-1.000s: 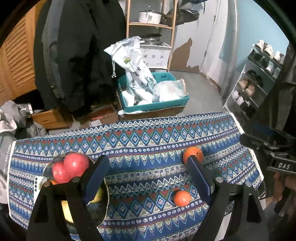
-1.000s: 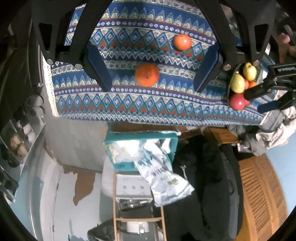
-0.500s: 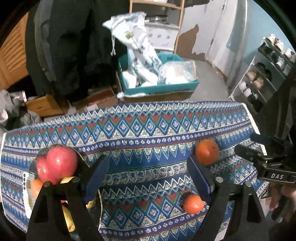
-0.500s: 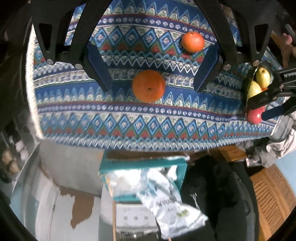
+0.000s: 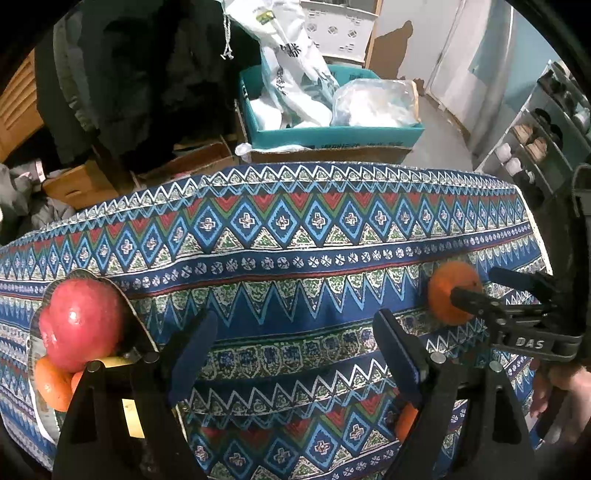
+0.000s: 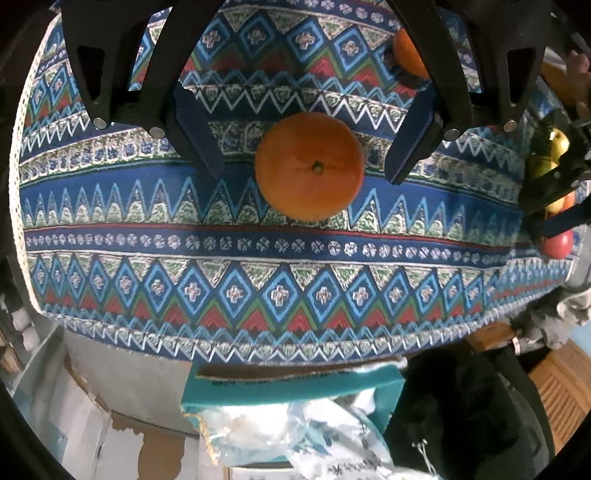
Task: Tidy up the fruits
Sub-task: 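Grasp an orange with the right tool while the left tool grasps the other orange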
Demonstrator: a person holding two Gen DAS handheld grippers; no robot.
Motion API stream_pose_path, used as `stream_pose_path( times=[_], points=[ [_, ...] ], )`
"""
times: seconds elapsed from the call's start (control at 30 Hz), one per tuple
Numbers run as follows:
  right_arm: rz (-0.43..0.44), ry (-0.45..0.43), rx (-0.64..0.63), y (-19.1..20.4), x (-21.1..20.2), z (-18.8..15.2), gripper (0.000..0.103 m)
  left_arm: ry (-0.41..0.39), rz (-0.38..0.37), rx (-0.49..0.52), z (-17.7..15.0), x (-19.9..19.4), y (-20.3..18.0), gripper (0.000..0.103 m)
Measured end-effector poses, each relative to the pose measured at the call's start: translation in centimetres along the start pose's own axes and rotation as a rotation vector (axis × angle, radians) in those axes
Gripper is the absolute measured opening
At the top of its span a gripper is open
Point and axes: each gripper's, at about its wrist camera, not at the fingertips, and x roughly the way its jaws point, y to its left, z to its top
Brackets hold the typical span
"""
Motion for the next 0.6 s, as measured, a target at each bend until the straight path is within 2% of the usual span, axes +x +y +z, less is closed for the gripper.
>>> stream_pose_path(
  times=[0.27, 0.33, 0.43, 0.6],
  points=[
    [-0.014, 0.041, -0.009, -0.1, 2.3, -0.3, 0.088, 0.032, -0.014, 0.013, -0.1, 1.3, -0.4, 0.087],
    [-0.004, 0.046, -0.008, 0.0, 2.7, -0.2, 0.084, 0.037, -0.021, 0.017, -0.1, 1.3, -0.6, 0.087],
    [0.031, 0.055, -0.014, 0.0, 3.1, -0.3, 0.071, 0.039, -0.028, 0.026, -0.2, 1.3, -1.0, 0.087],
    [-0.001, 0.049, -0.041, 0.6, 2.8, -0.5, 0.069, 0.04, -0.05, 0.03, -0.4, 0.7, -1.5, 0.087]
  ],
)
